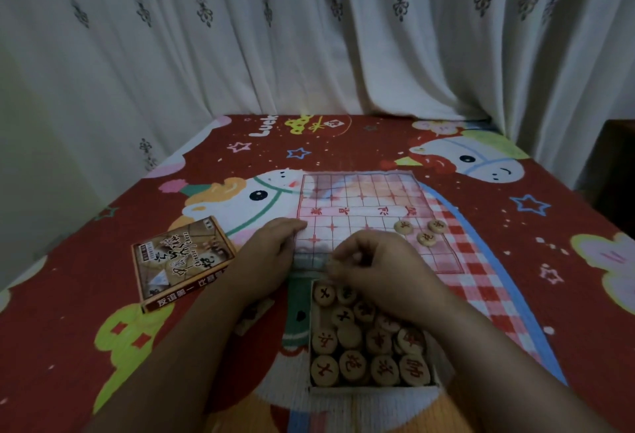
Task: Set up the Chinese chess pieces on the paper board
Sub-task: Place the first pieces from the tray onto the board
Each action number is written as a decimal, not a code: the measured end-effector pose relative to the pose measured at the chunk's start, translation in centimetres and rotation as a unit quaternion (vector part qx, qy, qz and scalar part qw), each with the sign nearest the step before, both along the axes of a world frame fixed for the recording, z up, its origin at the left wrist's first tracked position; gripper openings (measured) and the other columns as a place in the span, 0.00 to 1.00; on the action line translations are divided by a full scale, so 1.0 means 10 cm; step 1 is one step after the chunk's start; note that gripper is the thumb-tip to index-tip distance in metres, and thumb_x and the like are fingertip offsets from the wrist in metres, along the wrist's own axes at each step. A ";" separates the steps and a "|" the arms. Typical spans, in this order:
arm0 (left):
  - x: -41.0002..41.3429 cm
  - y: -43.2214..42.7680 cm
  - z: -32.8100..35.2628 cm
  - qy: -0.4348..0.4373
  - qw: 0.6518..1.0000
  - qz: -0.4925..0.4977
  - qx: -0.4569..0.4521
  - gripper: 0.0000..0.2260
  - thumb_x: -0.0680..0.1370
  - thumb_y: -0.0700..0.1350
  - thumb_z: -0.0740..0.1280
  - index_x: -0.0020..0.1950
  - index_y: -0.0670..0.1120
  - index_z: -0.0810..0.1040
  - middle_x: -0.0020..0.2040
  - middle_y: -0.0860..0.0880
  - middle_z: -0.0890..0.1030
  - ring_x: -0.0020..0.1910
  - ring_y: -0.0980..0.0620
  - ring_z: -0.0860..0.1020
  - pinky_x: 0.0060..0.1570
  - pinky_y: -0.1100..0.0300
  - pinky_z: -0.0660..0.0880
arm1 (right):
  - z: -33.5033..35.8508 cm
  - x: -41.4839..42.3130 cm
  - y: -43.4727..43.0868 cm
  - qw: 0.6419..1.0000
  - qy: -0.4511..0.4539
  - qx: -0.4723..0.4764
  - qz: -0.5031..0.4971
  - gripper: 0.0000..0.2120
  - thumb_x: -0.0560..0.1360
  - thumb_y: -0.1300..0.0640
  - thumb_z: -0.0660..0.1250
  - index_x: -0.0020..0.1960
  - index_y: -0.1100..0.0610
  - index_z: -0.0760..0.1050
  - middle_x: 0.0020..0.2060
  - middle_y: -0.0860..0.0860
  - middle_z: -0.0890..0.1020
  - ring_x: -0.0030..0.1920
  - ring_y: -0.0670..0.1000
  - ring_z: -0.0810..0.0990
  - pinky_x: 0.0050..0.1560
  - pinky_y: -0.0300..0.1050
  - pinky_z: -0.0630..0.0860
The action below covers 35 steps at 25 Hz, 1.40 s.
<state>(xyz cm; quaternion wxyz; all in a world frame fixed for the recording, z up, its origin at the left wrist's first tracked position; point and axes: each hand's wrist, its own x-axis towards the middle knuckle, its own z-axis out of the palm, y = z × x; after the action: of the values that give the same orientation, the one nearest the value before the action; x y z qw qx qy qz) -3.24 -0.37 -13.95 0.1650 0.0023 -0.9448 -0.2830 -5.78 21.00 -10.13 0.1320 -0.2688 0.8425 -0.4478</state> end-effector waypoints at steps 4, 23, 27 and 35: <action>0.08 0.09 0.10 0.063 0.995 -0.061 0.054 0.18 0.78 0.42 0.67 0.68 0.51 0.75 0.64 0.58 0.77 0.61 0.69 0.72 0.56 0.80 0.64 | -0.04 -0.19 -0.03 0.983 -0.076 -0.121 -0.115 0.05 0.73 0.59 0.75 0.46 0.59 0.81 0.39 0.58 0.84 0.33 0.46 0.83 0.32 0.40 0.80; 0.14 -0.20 0.12 -0.030 0.999 -0.033 0.021 0.11 0.72 0.54 0.74 0.53 0.55 0.81 0.45 0.58 0.77 0.43 0.60 0.75 0.40 0.69 0.72 | -0.11 -0.24 0.26 0.956 -0.065 -0.222 -0.180 0.05 0.78 0.63 0.69 0.44 0.61 0.81 0.38 0.54 0.83 0.39 0.52 0.81 0.40 0.50 0.81; 0.12 -0.23 0.11 -0.042 0.995 -0.073 -0.049 0.15 0.72 0.56 0.73 0.56 0.53 0.82 0.47 0.58 0.76 0.47 0.61 0.74 0.48 0.61 0.75 | -0.14 -0.22 0.33 0.946 -0.080 -0.252 -0.186 0.08 0.78 0.67 0.67 0.40 0.61 0.80 0.37 0.53 0.83 0.34 0.46 0.82 0.39 0.50 0.83; 0.14 -0.27 0.14 -0.052 0.993 -0.097 -0.052 0.14 0.73 0.55 0.73 0.56 0.53 0.82 0.48 0.56 0.77 0.49 0.61 0.75 0.50 0.61 0.75 | -0.18 -0.26 0.35 0.951 -0.054 -0.242 -0.185 0.09 0.78 0.66 0.68 0.40 0.59 0.81 0.35 0.50 0.84 0.36 0.51 0.83 0.42 0.58 0.84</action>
<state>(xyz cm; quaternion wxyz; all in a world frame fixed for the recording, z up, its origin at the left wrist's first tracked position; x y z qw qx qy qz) -1.81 -3.05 -12.54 0.0873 -0.0832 -0.9613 -0.2478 -8.38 24.48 -11.94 0.0235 -0.1076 0.7353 -0.6687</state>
